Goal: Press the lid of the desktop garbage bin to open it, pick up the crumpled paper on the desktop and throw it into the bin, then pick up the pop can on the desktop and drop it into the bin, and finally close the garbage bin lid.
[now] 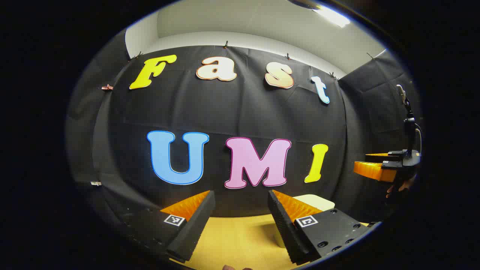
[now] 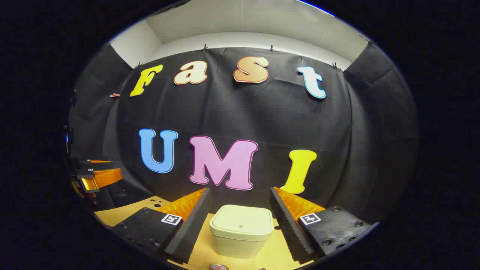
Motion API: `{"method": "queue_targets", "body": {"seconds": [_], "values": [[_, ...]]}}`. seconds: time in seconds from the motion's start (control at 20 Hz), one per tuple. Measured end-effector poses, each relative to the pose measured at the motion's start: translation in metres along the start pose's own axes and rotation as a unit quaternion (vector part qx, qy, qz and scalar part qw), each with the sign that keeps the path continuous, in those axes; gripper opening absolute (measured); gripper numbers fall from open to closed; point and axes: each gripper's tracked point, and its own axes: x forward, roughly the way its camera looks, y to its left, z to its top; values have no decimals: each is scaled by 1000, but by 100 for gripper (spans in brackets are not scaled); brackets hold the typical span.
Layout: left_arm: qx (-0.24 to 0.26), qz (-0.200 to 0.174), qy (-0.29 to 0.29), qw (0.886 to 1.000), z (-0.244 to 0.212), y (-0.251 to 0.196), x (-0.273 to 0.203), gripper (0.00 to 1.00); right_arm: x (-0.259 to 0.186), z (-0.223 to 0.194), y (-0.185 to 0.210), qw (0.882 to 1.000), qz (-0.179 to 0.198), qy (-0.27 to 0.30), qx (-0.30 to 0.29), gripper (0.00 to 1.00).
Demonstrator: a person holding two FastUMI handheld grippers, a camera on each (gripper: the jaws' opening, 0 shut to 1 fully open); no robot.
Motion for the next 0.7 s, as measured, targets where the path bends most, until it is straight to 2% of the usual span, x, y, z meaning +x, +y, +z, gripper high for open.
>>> {"method": "queue_targets", "body": {"seconds": [0.25,0.4,0.7], "values": [[13,3,-2,1000,2,-8,11,92,9,-3,2,1000,18,5,-11,99],[18,3,1,1000,1,-11,13,92,14,-7,1,1000,21,9,2,97],[13,16,12,1000,-6,-4,14,92,15,-10,0,1000,22,8,-16,96]]}}
